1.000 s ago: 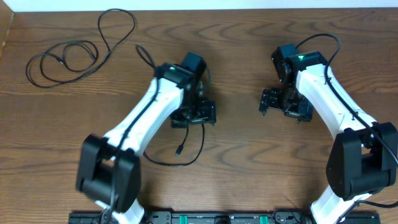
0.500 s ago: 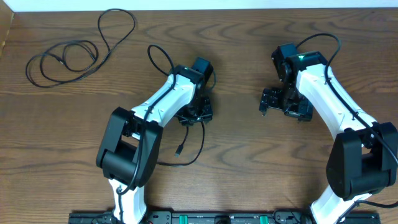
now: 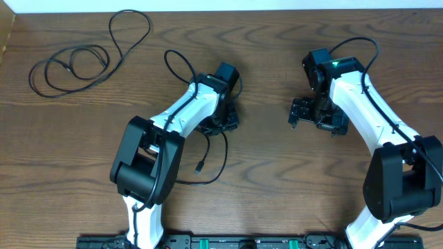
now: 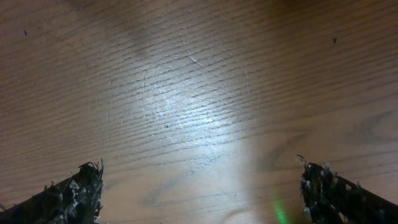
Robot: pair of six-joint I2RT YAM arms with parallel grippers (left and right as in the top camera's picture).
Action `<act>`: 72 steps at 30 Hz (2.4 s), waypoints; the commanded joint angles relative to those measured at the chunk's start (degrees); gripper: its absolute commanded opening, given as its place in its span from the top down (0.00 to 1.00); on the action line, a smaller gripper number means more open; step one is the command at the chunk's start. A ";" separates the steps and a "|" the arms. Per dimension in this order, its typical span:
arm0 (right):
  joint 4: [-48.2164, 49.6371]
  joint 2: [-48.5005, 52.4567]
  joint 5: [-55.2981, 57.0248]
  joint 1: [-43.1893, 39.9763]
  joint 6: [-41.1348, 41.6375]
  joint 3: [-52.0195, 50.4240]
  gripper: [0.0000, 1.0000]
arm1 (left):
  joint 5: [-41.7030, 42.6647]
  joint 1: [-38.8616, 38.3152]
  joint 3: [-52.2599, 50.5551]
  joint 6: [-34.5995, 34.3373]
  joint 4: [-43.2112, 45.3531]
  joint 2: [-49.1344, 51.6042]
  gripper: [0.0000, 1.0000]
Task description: Untangle cables
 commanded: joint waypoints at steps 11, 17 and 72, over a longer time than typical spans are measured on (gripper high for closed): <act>0.63 -1.01 0.35 0.24 -0.28 0.59 0.01 | -4.02 -0.22 -4.07 -5.14 1.18 0.70 0.62; 0.68 -1.01 0.02 0.24 -0.28 0.59 0.01 | -4.87 -0.22 -4.07 -5.16 1.40 0.70 0.70; 1.77 -1.01 -0.20 1.33 0.13 -1.09 0.01 | -18.21 41.09 8.92 14.36 -6.10 -34.51 0.93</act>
